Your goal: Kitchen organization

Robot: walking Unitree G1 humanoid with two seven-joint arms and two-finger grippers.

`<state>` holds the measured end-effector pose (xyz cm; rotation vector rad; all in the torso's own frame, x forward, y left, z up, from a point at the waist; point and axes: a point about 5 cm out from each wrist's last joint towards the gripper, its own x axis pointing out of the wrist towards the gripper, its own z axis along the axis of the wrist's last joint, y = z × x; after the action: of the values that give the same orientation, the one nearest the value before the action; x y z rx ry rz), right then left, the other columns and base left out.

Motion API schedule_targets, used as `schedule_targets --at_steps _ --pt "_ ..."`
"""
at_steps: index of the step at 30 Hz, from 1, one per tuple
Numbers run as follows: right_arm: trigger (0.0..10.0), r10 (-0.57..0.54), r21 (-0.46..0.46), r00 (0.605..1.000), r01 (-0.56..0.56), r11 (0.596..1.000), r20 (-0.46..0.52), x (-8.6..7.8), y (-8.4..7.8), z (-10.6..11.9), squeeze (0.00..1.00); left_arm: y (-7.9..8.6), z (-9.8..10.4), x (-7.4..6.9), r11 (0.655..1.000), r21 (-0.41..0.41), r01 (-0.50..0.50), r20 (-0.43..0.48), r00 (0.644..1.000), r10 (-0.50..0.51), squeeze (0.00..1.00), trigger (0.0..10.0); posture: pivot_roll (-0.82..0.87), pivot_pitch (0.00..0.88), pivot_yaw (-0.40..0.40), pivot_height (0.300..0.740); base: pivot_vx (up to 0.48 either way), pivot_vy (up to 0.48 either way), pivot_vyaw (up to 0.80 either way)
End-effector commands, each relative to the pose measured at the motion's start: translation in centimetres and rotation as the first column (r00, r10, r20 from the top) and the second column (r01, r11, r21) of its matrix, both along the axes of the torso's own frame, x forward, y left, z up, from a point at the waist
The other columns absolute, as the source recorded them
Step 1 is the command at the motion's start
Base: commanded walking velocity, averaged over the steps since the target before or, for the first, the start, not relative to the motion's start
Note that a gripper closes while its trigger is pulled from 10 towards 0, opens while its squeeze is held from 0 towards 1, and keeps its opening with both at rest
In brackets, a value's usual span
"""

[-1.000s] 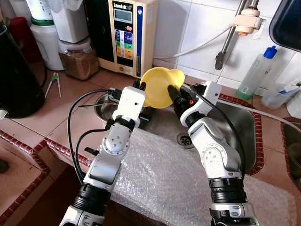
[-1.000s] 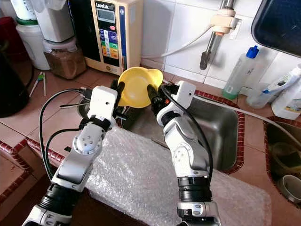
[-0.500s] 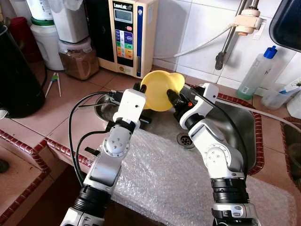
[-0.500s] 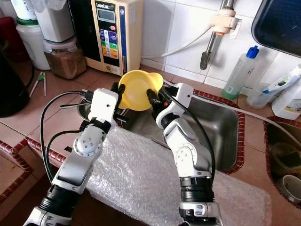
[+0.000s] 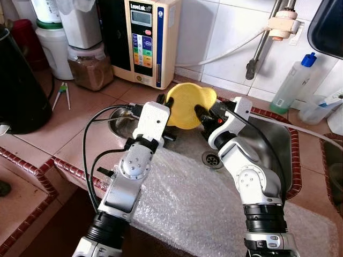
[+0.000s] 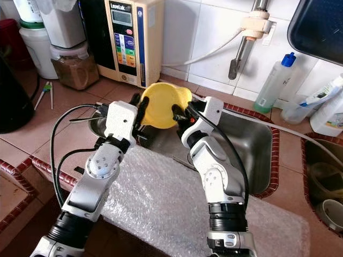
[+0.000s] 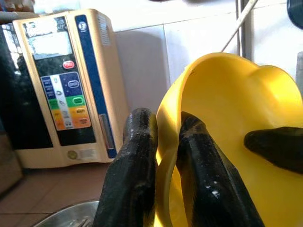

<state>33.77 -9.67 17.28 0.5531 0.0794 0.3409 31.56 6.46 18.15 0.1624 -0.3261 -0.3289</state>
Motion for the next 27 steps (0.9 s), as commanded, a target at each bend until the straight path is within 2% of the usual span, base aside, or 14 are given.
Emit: schedule_targets --at_steps 1,3,7,12,13,17,24,27 --pt "0.0 0.003 -0.028 1.000 -0.003 1.000 -0.022 0.0 0.0 -0.6 0.00 0.7 1.1 0.3 0.999 -0.028 -0.025 0.032 0.999 0.025 1.00 10.0 0.00 0.000 -0.061 0.740 0.000 0.000 0.00" --pt "0.0 -0.071 -0.086 0.997 0.069 0.994 -0.021 0.3 -0.8 -0.6 0.00 0.4 0.9 0.3 1.000 -0.029 -0.003 0.023 1.000 0.003 1.00 10.0 0.00 0.000 -0.061 0.740 0.000 0.000 0.00" --pt "0.0 -0.154 -0.103 0.988 0.151 0.983 -0.027 0.8 -2.0 -0.7 0.00 -0.1 0.3 0.2 0.999 -0.022 0.043 -0.019 0.999 -0.044 1.00 10.0 0.01 0.000 -0.061 0.740 0.000 0.000 0.00" --pt "0.0 -0.191 -0.120 0.981 0.187 0.975 -0.024 0.9 -2.4 -0.7 0.00 -0.5 -0.4 0.2 0.997 -0.024 0.074 -0.067 0.995 -0.075 1.00 10.0 0.01 0.000 -0.062 0.740 0.000 0.000 0.00" --pt "0.0 -0.233 -0.127 0.972 0.228 0.965 -0.023 1.1 -2.8 -0.5 0.00 -0.6 -0.6 0.1 0.996 -0.016 0.087 -0.081 0.993 -0.088 1.00 10.0 0.01 0.000 -0.065 0.740 0.000 0.000 0.00" --pt "0.0 -0.279 -0.139 0.960 0.274 0.952 -0.022 1.3 -3.1 -0.3 0.00 -0.8 -0.9 0.1 0.995 -0.010 0.098 -0.098 0.990 -0.098 1.00 10.0 0.00 0.000 -0.067 0.740 0.000 0.000 0.00" --pt "0.0 -0.392 -0.223 0.918 0.371 0.902 -0.058 2.0 -4.1 -1.2 0.00 -1.2 -1.6 -0.1 0.987 0.031 0.160 -0.142 0.978 -0.154 1.00 10.0 0.00 0.000 -0.063 0.740 0.000 0.000 0.00" --pt "0.0 -0.450 -0.326 0.891 0.407 0.853 -0.065 2.3 -4.9 -2.1 0.00 -1.3 -1.9 -0.2 0.978 0.059 0.202 -0.168 0.967 -0.190 1.00 10.0 0.00 0.000 -0.065 0.740 0.000 0.000 0.00"
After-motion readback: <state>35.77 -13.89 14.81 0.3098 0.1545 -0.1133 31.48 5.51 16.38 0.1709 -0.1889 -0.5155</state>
